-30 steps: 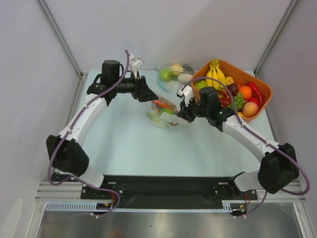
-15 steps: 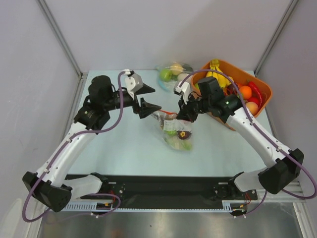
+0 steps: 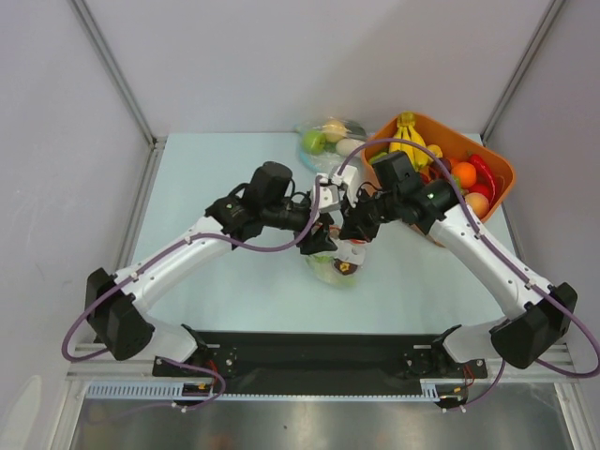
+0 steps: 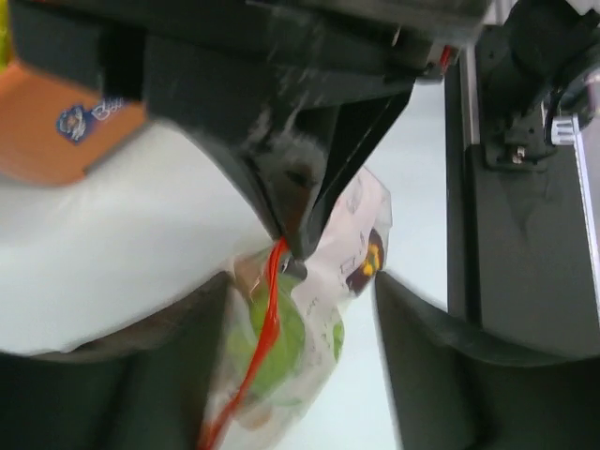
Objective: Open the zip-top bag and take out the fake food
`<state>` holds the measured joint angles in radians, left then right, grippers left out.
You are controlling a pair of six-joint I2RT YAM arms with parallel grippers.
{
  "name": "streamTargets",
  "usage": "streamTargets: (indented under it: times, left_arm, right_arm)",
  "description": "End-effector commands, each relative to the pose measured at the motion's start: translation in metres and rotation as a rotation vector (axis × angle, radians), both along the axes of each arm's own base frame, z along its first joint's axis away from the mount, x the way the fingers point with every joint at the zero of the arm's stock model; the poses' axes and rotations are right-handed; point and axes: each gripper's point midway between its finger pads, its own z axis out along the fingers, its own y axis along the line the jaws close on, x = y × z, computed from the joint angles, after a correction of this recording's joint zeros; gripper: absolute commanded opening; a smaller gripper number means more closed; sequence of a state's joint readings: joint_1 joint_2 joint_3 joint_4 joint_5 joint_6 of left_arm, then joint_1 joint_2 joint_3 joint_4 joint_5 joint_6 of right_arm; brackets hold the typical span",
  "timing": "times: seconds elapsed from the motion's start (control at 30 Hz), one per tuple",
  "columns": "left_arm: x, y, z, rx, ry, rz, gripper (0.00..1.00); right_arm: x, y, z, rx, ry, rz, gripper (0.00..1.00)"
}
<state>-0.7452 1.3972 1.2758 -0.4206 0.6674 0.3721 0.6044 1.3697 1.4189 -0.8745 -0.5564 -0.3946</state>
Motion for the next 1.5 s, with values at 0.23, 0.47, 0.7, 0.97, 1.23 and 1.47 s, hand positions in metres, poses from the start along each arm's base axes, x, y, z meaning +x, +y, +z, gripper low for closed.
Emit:
streamTargets:
  times: [0.23,0.47,0.7,0.97,1.23,1.47]
  left_arm:
    - [-0.010,-0.009,-0.034,0.159,-0.016,-0.036,0.05]
    - [0.004,-0.007,-0.047,0.196,-0.007,0.053,0.00]
    - [0.011,-0.002,-0.050,0.145,0.047,0.152,0.00]
    - [0.023,0.012,-0.008,-0.104,0.154,0.179,0.00]
    - [0.010,0.010,-0.010,-0.146,0.224,0.107,0.00]
    - [0.002,0.010,-0.003,-0.167,0.219,0.065,0.00]
  right_arm:
    - [0.013,-0.025,0.045,0.054,-0.201,-0.134,0.10]
    - [0.023,-0.077,0.095,0.180,-0.374,-0.365,0.57]
    - [0.018,-0.106,0.092,0.343,-0.379,-0.452,0.75]
    - [0.020,-0.102,0.066,0.486,-0.272,-0.438,0.80]
    - [0.022,-0.087,0.038,0.604,-0.160,-0.373,0.79]
    - [0.038,-0.085,0.011,0.594,-0.124,-0.353,0.78]
